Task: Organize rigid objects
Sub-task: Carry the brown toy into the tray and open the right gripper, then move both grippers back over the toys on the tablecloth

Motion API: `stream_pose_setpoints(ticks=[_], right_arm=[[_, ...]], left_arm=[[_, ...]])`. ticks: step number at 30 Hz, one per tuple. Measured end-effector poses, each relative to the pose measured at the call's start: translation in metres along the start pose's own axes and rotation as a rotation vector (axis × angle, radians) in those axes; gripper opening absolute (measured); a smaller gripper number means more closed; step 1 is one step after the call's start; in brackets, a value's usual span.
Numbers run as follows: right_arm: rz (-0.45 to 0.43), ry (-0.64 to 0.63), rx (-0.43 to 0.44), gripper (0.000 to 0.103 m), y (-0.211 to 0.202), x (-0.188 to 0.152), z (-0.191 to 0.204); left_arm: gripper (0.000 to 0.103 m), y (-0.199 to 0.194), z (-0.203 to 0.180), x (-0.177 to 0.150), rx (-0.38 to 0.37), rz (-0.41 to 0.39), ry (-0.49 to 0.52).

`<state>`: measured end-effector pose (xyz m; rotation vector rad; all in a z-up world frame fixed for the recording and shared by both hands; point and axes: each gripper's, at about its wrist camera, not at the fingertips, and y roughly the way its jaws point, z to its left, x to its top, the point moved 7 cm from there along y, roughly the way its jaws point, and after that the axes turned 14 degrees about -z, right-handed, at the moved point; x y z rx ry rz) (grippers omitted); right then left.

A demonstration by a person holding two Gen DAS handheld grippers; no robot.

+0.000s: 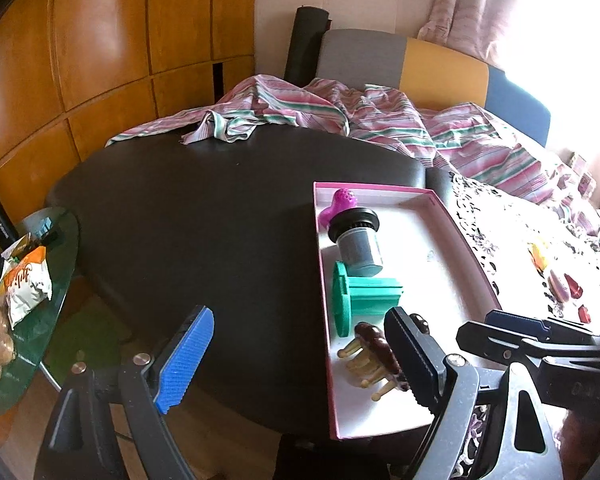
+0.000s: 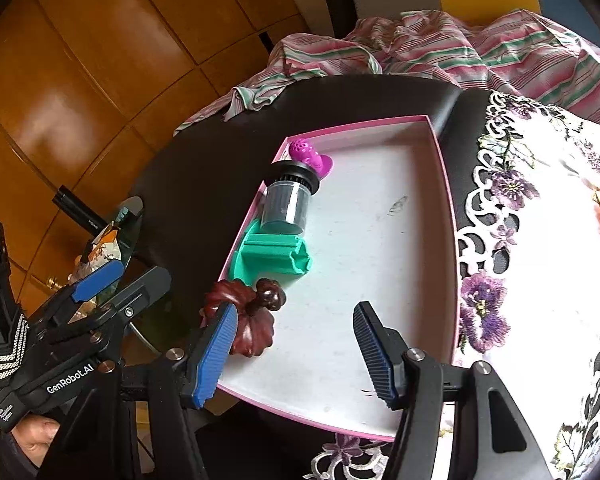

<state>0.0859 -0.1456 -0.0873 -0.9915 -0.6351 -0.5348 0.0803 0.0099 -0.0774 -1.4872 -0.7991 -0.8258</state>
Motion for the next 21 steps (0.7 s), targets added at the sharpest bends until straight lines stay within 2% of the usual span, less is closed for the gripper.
stream_pose_setpoints(ticks=[10,21], right_arm=[[-0.034,0.014,-0.043,0.061,-0.016,0.011,-0.026],[-0.098,0.055,-0.175,0.061,-0.056,0.035,-0.091]], left_arm=[[0.088,-0.001,-0.016,0.006,-0.028,-0.006,0.032],[0.088,0.0,-0.045,0.011,-0.074,-0.01,0.076]])
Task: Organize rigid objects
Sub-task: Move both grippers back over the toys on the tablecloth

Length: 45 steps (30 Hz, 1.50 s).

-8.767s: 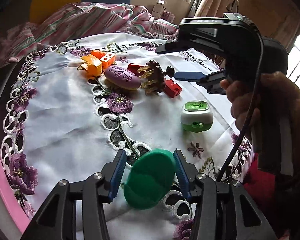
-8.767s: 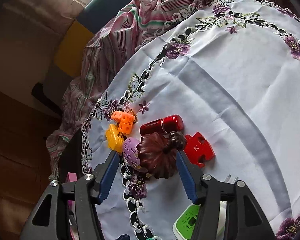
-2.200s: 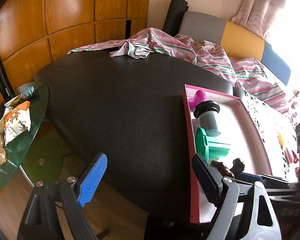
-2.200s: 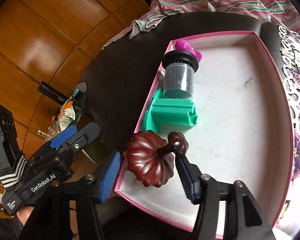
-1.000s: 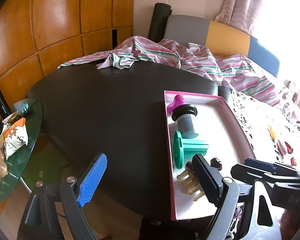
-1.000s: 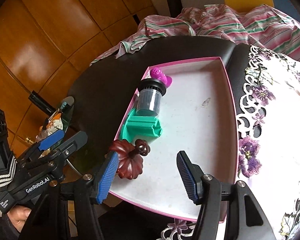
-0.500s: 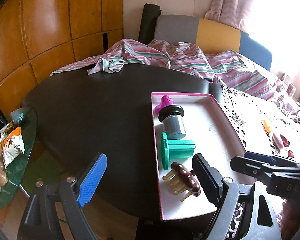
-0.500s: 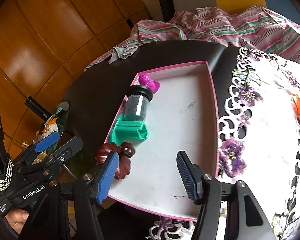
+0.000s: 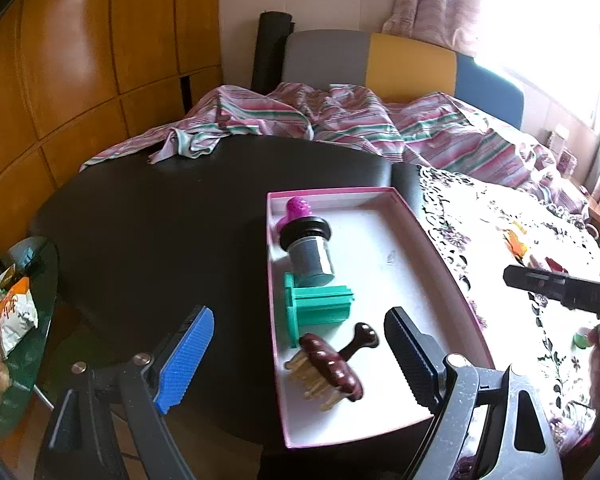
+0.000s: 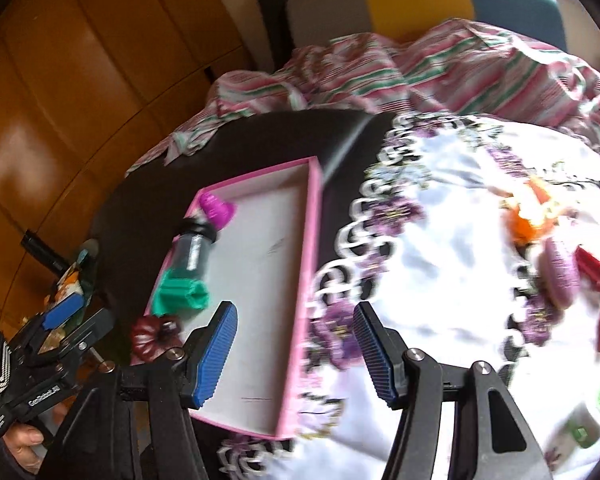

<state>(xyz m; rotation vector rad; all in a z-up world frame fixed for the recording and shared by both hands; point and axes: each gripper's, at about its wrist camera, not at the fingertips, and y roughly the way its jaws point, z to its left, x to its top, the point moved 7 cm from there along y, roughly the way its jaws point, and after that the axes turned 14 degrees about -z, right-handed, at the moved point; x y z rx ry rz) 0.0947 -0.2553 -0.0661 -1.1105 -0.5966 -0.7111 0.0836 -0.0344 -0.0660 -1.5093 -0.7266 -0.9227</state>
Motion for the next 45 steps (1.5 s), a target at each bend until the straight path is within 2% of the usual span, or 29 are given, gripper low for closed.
stream_pose_setpoints(ticks=[7,11,15,18,20,23,34,45], right_arm=[[-0.041,0.019,-0.121,0.061,-0.02,0.021,-0.06],[-0.08,0.053,-0.215,0.061,-0.034,0.035,-0.107],[-0.134,0.121,-0.346,0.061,-0.048,0.04,-0.165],[-0.192,0.222,-0.428,0.061,-0.061,0.034,-0.207],[-0.184,0.327,-0.463,0.061,-0.067,0.026,-0.233],[-0.222,0.408,-0.503,0.061,-0.08,0.025,-0.256],[-0.262,0.615,-0.506,0.061,-0.099,0.016,-0.287],[-0.271,0.71,-0.515,0.061,-0.106,0.009,-0.303]], left_arm=[[0.088,0.002,-0.024,0.009,-0.04,-0.008,0.037],[0.088,0.004,-0.039,0.014,-0.065,-0.012,0.054],[0.088,0.008,-0.059,0.02,-0.096,-0.014,0.075],[0.088,0.012,-0.077,0.025,-0.118,-0.017,0.102],[0.088,0.014,-0.089,0.027,-0.135,-0.016,0.117],[0.088,0.019,-0.107,0.03,-0.156,-0.016,0.15],[0.088,0.038,-0.16,0.027,-0.226,0.021,0.212],[0.088,0.058,-0.211,0.016,-0.299,0.095,0.214]])
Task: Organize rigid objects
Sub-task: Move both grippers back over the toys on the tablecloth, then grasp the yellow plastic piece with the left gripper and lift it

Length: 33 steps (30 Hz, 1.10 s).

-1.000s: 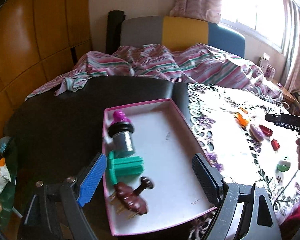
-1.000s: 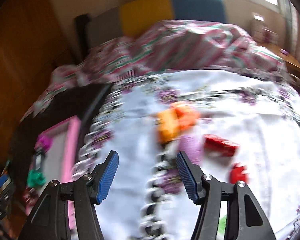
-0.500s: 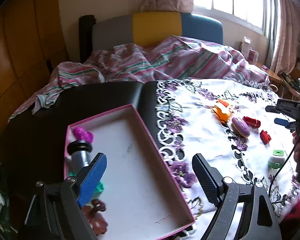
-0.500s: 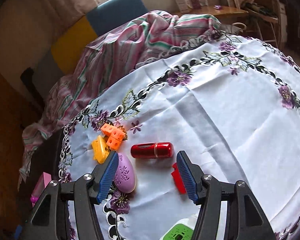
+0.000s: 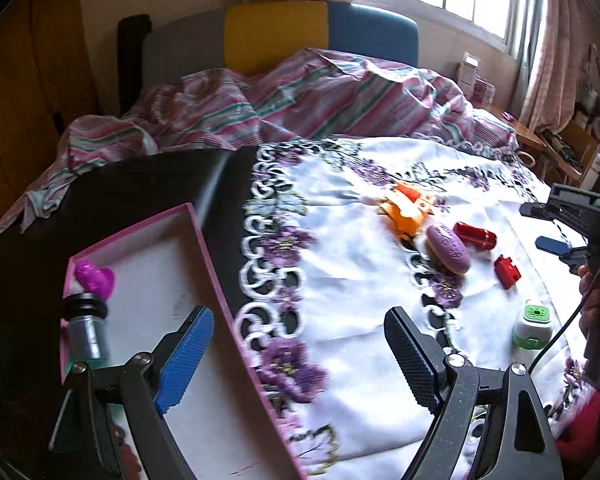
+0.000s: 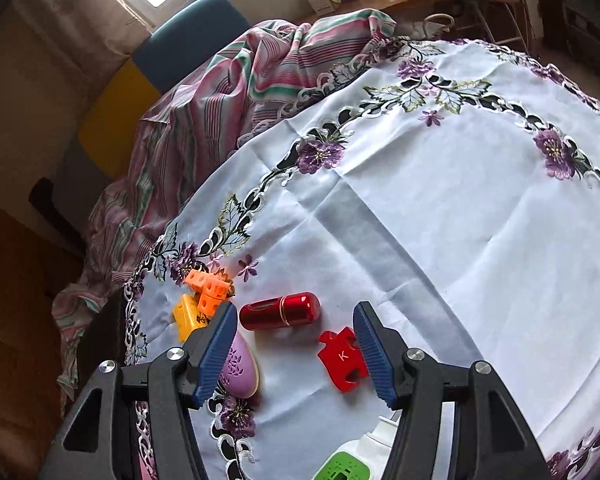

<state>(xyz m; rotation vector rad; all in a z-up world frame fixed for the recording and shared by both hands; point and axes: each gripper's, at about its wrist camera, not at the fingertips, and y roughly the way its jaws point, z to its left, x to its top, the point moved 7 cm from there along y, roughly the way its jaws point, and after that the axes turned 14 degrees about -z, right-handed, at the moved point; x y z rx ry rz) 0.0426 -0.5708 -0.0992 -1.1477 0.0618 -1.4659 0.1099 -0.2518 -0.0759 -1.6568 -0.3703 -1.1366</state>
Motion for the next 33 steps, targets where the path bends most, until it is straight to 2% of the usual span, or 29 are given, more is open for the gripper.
stream_pose_setpoints(ticks=[7,13,23,26,33], right_arm=[[0.001,-0.011,-0.003,0.061,0.0,-0.002,0.002],[0.0,-0.007,-0.01,0.061,0.0,-0.001,0.0],[-0.009,0.038,-0.013,0.061,-0.001,0.004,-0.009],[-0.001,0.046,-0.005,0.061,0.0,0.003,-0.008],[0.017,0.02,0.013,0.061,0.002,-0.001,0.001]], left_arm=[[0.088,0.018,-0.031,-0.01,-0.044,0.048,0.033],[0.088,0.035,-0.035,-0.006,-0.056,0.074,0.022],[0.089,0.076,-0.058,0.016,-0.115,0.107,0.027],[0.089,0.095,-0.065,0.024,-0.145,0.138,-0.024],[0.085,0.133,-0.081,0.05,-0.159,0.145,-0.061]])
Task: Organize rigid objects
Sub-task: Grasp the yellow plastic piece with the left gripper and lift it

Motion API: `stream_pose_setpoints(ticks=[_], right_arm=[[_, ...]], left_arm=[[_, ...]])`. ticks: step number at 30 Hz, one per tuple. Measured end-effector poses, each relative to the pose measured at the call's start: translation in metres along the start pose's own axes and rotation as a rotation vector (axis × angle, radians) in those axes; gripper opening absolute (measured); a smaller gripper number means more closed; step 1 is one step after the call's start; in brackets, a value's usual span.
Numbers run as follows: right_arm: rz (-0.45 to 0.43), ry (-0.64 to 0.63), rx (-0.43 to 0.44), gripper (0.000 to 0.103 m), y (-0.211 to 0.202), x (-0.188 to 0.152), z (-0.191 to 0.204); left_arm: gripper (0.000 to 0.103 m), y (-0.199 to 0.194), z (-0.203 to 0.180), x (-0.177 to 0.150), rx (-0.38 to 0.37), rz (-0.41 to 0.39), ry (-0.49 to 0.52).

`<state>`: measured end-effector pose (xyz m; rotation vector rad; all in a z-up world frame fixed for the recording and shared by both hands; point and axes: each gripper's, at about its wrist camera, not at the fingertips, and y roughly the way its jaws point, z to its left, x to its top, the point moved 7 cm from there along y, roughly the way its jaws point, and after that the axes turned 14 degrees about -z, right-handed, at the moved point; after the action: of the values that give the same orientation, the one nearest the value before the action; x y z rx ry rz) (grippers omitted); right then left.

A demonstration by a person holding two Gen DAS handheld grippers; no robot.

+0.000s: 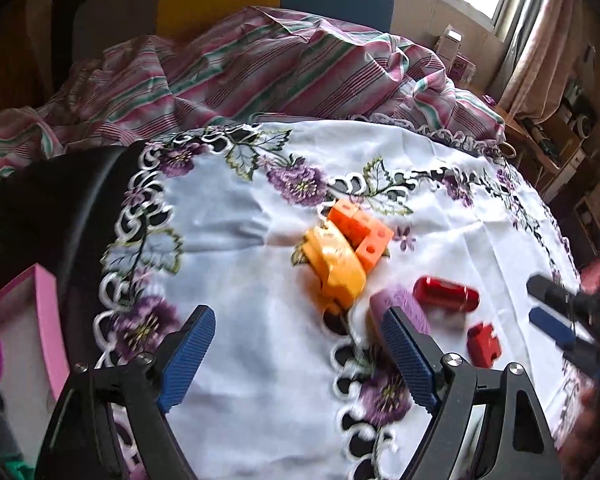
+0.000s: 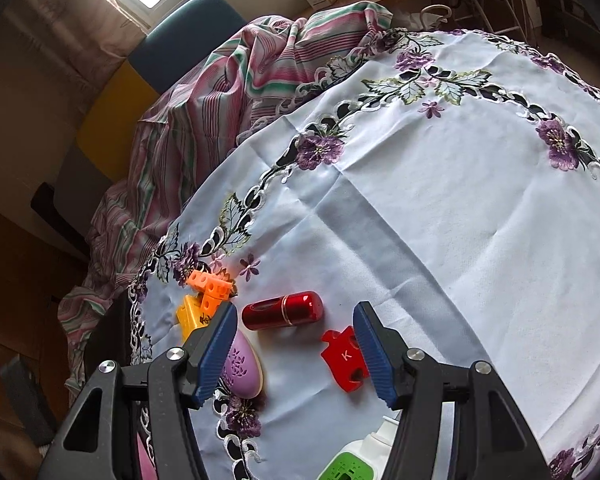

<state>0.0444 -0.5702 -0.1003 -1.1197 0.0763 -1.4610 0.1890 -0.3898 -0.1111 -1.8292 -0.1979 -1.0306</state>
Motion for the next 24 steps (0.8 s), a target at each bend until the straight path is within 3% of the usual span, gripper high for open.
stream_pose_setpoints(ticks=[6,11,13,18,24], right_arm=[[0.01,-0.013,0.005,0.061,0.002,-0.003,0.003],[0.025,-0.039,0.006,0.061,0.006,-0.007,0.007],[0.022,-0.053,0.0,0.061,0.006,-0.007,0.008],[0.013,-0.061,-0.014,0.061,0.007,-0.005,0.004],[0.025,-0.073,-0.012,0.061,0.009,-0.008,0.006]], left_arm=[[0.075,0.04,-0.004,0.017,0.0,0.031,-0.057],[0.059,0.075,-0.003,0.014,-0.006,0.106,-0.119],[0.027,0.083,-0.004,0.006,-0.027,0.14,-0.132],[0.027,0.068,0.002,-0.002,-0.072,0.113,-0.13],[0.027,0.025,0.021,-0.033,-0.058,0.113,-0.104]])
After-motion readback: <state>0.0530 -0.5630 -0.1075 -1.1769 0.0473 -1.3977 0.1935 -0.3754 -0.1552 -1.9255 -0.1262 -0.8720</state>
